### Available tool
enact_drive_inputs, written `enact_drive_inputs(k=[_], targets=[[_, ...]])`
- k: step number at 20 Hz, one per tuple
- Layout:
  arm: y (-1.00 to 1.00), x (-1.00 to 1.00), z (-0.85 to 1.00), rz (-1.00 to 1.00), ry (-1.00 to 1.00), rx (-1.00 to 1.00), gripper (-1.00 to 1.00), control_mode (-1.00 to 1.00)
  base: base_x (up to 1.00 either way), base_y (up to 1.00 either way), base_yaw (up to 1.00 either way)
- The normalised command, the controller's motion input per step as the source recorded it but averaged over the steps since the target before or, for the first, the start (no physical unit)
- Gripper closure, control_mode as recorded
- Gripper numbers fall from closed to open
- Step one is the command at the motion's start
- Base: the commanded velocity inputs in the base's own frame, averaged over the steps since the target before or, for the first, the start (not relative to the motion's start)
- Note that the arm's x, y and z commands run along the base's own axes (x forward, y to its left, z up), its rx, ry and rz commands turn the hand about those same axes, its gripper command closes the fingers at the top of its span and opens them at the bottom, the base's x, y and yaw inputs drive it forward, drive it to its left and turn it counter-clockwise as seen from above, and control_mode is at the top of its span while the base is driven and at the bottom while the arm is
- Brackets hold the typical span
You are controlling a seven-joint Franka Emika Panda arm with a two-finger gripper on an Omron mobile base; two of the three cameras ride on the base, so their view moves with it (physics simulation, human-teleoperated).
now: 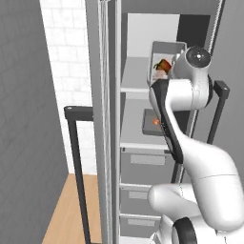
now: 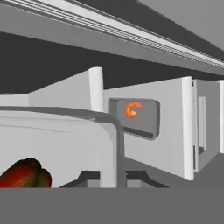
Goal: Take the meat container that has the shrimp and place it on the second highest rack of the freezer. Then take the vegetable container that has the garlic and bell pepper and place it on the highest rack of the freezer.
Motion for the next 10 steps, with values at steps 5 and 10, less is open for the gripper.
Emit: enact_drive_inputs(k=[5, 10], targets=[[0.0, 0.83, 0.0, -0.01, 0.03, 0.0, 1.0, -1.0, 0.0, 0.0, 0.0], [-0.06, 0.79, 0.0, -0.02, 0.04, 0.0, 1.0, -1.0, 0.0, 0.0, 0.0]])
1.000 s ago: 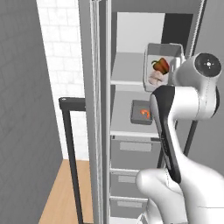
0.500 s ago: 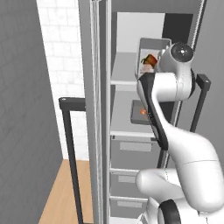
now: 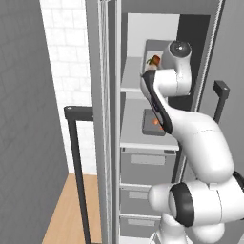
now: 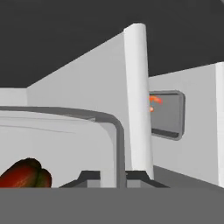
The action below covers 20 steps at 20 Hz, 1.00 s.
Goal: Take the meat container that has the shrimp and place it on the second highest rack of the freezer. Then take the vegetable container that has the garlic and bell pepper and place it on the highest rack of the freezer.
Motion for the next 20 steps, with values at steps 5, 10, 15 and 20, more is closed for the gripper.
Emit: enact_drive_inputs(k=[5, 10, 15, 20], targets=[[-0.45, 0.59, -0.06, -0.05, 0.07, 0.0, 1.0, -1.0, 0.0, 0.0, 0.0], [-0.49, 0.44, -0.13, -0.03, 0.06, 0.0, 1.0, -1.0, 0.0, 0.0, 0.0], [-0.27, 0.41, -0.19, 0.0, 0.05, 0.0, 1.0, -1.0, 0.0, 0.0, 0.0], [-0.04, 0.42, -0.2, 0.0, 0.02, -0.01, 1.0, -1.0, 0.0, 0.0, 0.0]])
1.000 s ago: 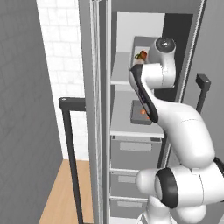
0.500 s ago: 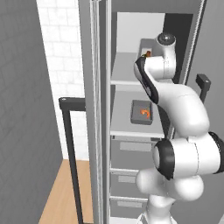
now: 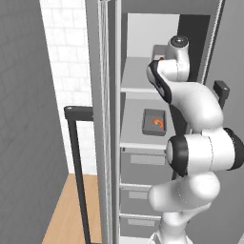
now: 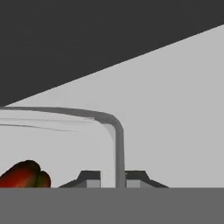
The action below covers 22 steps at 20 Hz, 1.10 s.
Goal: Take the meat container that has the shrimp and place it on the second highest rack of the freezer. Then take the vegetable container that has the garlic and bell pepper and place it on the highest rack of the freezer.
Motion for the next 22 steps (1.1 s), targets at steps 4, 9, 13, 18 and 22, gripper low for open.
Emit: enact_drive_inputs(k=[4, 9, 13, 18, 22], targets=[[0.0, 0.38, -0.22, 0.0, 0.0, -0.05, 1.0, -1.0, 0.0, 0.0, 0.0], [0.0, 0.1, -0.06, 0.0, 0.0, -0.03, 1.0, -1.0, 0.0, 0.0, 0.0], [0.0, 0.0, 0.0, 0.0, 0.0, 0.0, 1.0, -1.0, 0.0, 0.0, 0.0], [0.0, 0.0, 0.0, 0.0, 0.0, 0.0, -1.0, -1.0, 0.0, 0.0, 0.0], [0.0, 0.0, 0.0, 0.0, 0.0, 0.0, -1.0, -1.0, 0.0, 0.0, 0.0]])
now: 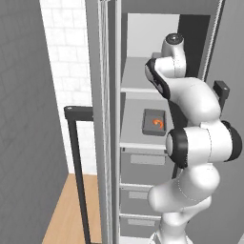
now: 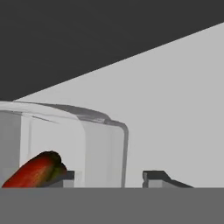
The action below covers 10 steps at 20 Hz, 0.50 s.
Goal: Take the meat container that has the shrimp and place it on the second highest rack of the freezer. Then take the vegetable container that has the garlic and bell pepper and place it on the highest rack of the freezer.
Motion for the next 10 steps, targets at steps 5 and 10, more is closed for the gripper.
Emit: enact_drive_inputs(k=[5, 10], targets=[[0.0, 0.0, 0.0, 0.0, 0.0, 0.0, -1.0, -1.0, 0.0, 0.0, 0.0], [0.19, -0.1, 0.05, -0.07, -0.09, 0.0, -1.0, -1.0, 0.0, 0.0, 0.0]])
